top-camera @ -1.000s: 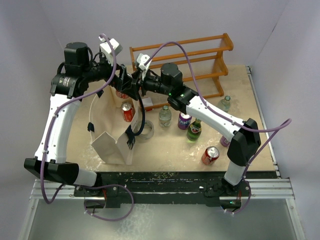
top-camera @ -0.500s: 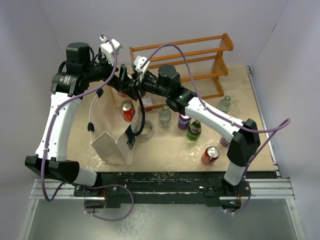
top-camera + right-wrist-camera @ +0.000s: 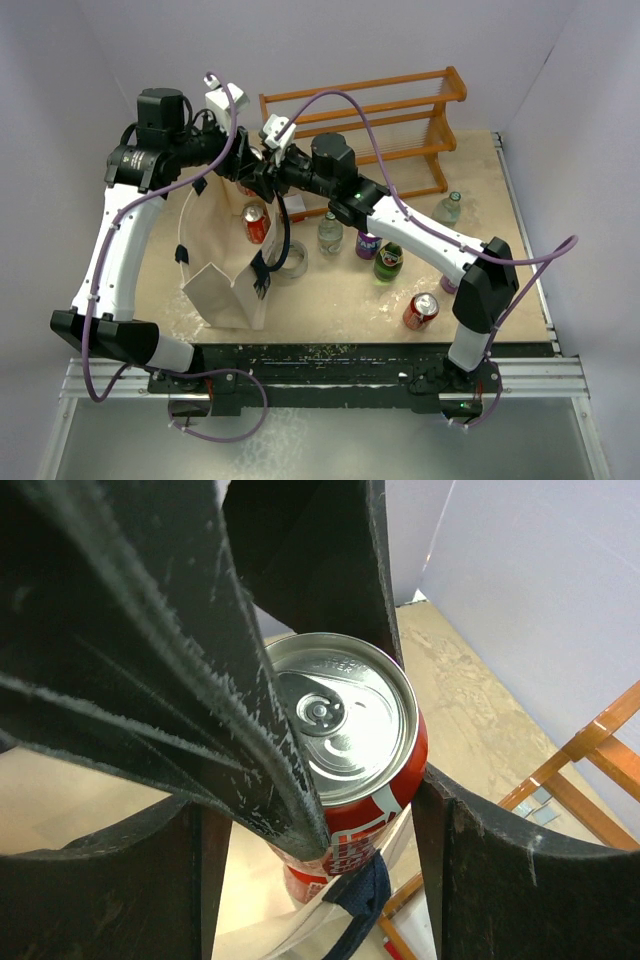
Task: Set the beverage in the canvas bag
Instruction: Adjust the drink.
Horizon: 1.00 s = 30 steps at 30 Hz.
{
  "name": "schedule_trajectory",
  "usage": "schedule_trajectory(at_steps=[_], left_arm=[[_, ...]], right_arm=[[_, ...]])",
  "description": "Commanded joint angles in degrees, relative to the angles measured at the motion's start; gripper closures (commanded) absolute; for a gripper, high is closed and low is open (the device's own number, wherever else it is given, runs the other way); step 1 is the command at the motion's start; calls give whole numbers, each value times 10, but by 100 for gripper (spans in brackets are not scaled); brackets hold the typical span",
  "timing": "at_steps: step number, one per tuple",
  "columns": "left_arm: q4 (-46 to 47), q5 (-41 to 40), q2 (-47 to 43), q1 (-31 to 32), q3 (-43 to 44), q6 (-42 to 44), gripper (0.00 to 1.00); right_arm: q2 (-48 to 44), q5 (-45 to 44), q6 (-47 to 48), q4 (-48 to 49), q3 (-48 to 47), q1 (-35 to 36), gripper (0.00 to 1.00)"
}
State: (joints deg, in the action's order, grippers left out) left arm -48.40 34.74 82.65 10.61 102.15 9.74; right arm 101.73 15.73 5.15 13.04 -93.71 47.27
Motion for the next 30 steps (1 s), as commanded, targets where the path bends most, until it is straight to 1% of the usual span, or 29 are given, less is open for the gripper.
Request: schedule_trajectory(at_steps=[1,2,3,5,6,9,12,13,20,21,22,25,28,30], left_arm=[[29,38,-4,4,-2,-34,88],[33,38,-5,4,-1,-37,96],[36,36,-6,3,0,-40,100],[44,32,-9,1,2,-49,100],[48,30,-10,-1,4,-55,100],[66,33,-12,-22,5,-86,100],[85,52,-14,-50,5,-126,100],[90,59,-14,-57,5,-135,100],[95,58,-19,-70,5,-143,100],[93,56,-20,-71,5,-142,100],[94,53,-21,-73,3,-143,100],[97,43,-26,-79,2,-149,100],[100,34,-28,-86,1,-153,100],[99,31,-30,-89,1,-153,100]], right_arm=[[-20,-31,5,87,-43,2,100],[-20,-31,4,85,-43,2,100],[-20,-30,2,84,-43,2,100],[-21,-27,-2,79,-40,3,100],[-20,-26,-7,76,-39,3,98],[-22,-20,-19,64,-36,2,88],[-24,-17,-23,61,-28,2,71],[-25,-15,-24,61,-26,3,68],[-24,-9,-38,53,-20,3,49],[-24,-5,-38,51,-20,2,41],[-24,-2,-38,49,-19,2,37],[-23,16,-38,38,-18,2,31],[-22,39,-39,29,-17,2,20],[-19,52,-39,25,-17,2,16]])
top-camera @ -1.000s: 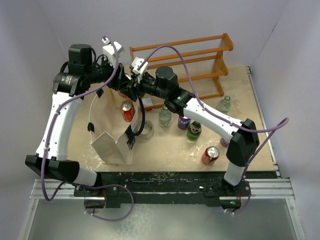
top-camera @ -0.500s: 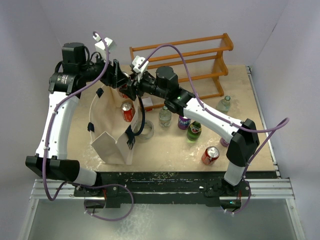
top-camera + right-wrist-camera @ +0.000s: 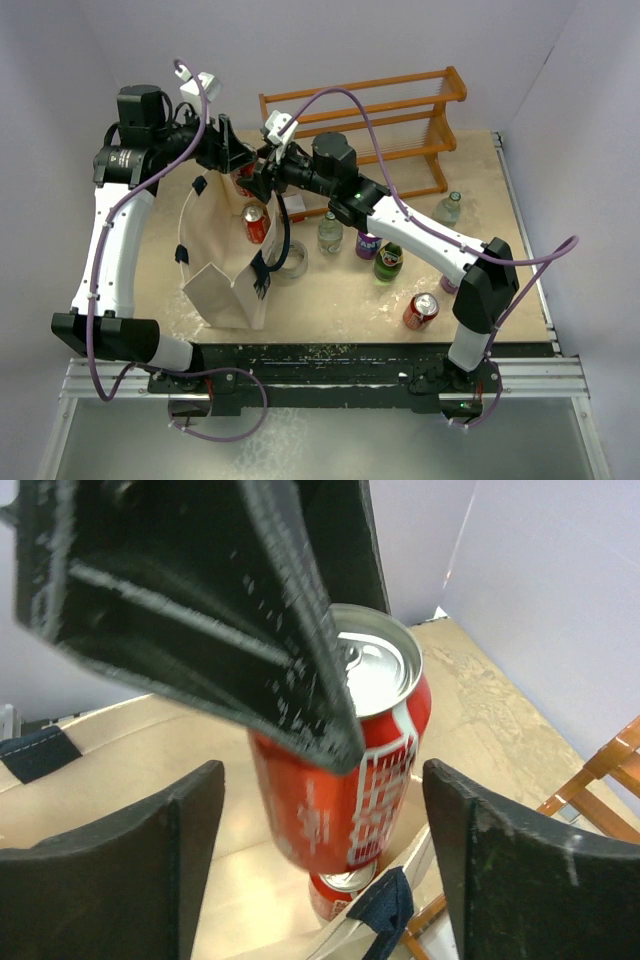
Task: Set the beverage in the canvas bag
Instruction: Adjust the drink, then place the drink in the canvas bag.
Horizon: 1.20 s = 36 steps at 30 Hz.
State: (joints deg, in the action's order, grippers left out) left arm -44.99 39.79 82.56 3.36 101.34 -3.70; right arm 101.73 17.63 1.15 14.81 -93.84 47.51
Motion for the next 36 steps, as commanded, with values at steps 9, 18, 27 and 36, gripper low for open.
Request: schedule_trajectory(at_steps=[9,18,27,36], left_arm=[[58,-26,-41,-22,-1,-2,100],[35,-42,-100,-22,-66,80,100],[50,-63,-152,-22,-197,91,100],[105,-30,-157,-22,-293,157,100]], right_arm=[[-21,59,-4,-5,-20,-1,8],[-62,49,-11,-20,-9,-34,9],[-82,36,-16,-20,-8,-68,9],[-88,26,-22,-18,13,-71,10]])
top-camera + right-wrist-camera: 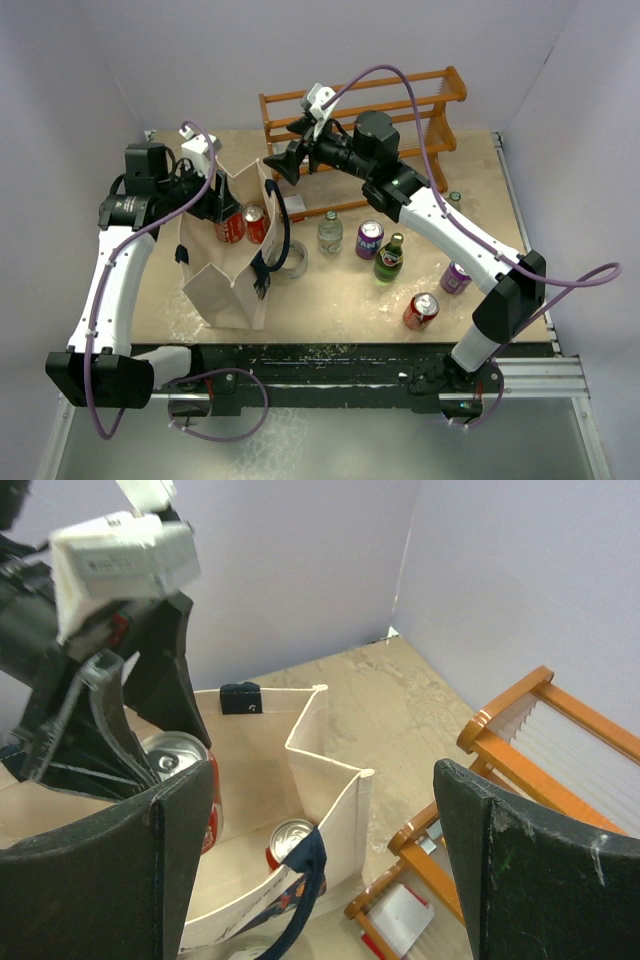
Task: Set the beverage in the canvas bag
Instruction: Place the drink in the canvas bag.
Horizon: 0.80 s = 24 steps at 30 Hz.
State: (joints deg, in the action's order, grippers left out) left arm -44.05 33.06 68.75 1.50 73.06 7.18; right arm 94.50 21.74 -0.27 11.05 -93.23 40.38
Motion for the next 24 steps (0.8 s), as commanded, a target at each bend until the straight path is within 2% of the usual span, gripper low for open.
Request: schedule_trajectory(at_steps=[1,10,24], left_arm=[[112,36,-20,-3,-21,52,100],[208,-50,8,-4,-88,36,100],[295,-97,20,-4,-171,-41,100]], right_arm=[[-17,-17,-8,21,11,0,10],[-18,-29,4,21,22,-5,10],[14,-25,6,16,-4,-22,10]])
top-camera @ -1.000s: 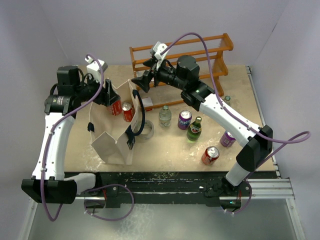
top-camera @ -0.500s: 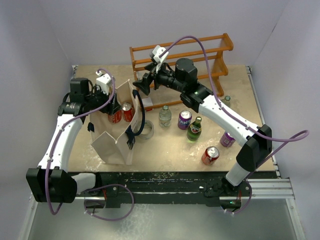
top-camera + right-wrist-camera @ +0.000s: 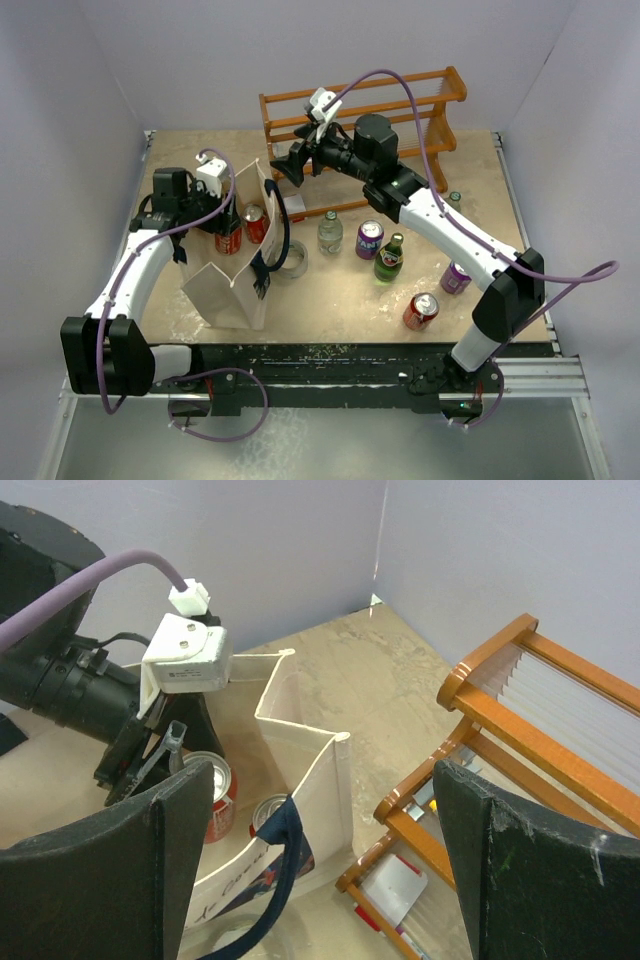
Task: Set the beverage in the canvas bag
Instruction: Place the drink in the canvas bag.
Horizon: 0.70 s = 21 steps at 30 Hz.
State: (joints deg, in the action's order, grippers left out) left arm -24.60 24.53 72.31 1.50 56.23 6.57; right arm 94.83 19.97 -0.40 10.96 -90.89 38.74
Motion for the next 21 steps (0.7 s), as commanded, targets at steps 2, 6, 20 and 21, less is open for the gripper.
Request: schedule_trajectory(at_steps=[2,6,20,21], left_arm=[[128,-19,-18,-4,-19,-44,100],[167,-27,-14,-4,-47,-64,100],[229,1,-14,-3,-110,-90,100],[229,5,-16,-3,-112,-85,100]], right_arm=[[15,-3,6,17,-30,-8,10],[21,0,4,19,-33,-9,10],[20,-2,10,18,-31,-12,10],[21,-1,9,18,-30,-12,10]])
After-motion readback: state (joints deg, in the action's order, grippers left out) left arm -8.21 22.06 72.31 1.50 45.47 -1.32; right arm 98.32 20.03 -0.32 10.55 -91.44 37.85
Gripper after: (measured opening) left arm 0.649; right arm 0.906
